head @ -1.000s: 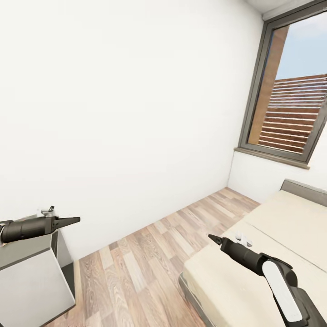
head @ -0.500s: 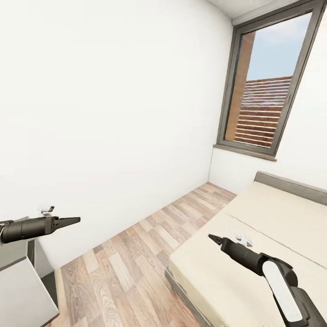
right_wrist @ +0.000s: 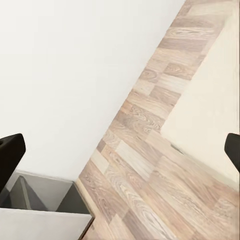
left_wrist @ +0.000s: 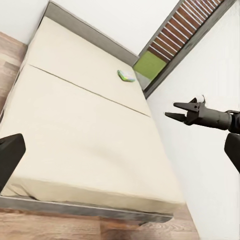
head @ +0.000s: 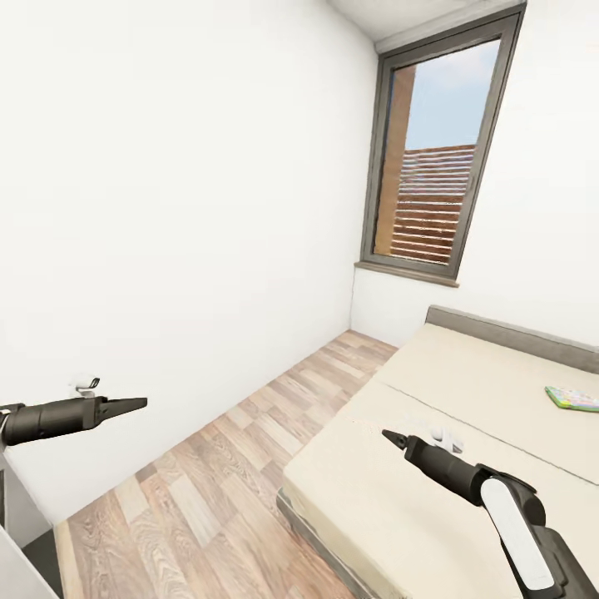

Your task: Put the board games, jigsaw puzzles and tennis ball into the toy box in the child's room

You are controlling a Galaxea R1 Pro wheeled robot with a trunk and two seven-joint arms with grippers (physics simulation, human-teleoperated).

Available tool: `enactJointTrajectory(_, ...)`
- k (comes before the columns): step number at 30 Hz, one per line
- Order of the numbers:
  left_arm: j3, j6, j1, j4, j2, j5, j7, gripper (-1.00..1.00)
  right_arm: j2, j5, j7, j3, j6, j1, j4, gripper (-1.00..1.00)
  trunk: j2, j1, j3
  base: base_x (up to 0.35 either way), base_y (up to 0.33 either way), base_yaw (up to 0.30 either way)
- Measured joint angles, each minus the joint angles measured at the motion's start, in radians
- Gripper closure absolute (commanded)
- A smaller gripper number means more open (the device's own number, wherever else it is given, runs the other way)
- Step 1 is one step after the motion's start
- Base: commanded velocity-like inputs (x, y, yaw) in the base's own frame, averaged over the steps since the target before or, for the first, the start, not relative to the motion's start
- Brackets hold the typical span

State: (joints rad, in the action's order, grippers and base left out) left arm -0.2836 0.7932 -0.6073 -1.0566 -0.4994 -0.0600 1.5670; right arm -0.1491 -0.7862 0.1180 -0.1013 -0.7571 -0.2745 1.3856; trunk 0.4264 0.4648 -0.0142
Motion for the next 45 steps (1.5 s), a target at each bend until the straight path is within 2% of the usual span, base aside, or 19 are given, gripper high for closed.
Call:
enactJointTrajectory(29,0.000,0.001,0.000,0.000,0.010,0.001,0.000,-1.00,-0.005,-0.001,-0.003,-0.004,0.001,0.000,-0.004,-1.00,0.000,0.000,0.000,0.000,0.000,-0.279)
enactJointTrajectory(45,0.000,0.003,0.000,0.000,0.012,0.002,0.000,-1.00,-0.005,-0.001,0.000,-0.026,0.002,0.001,-0.031,-1.00,0.000,0.000,0.000,0.000,0.000,-0.280)
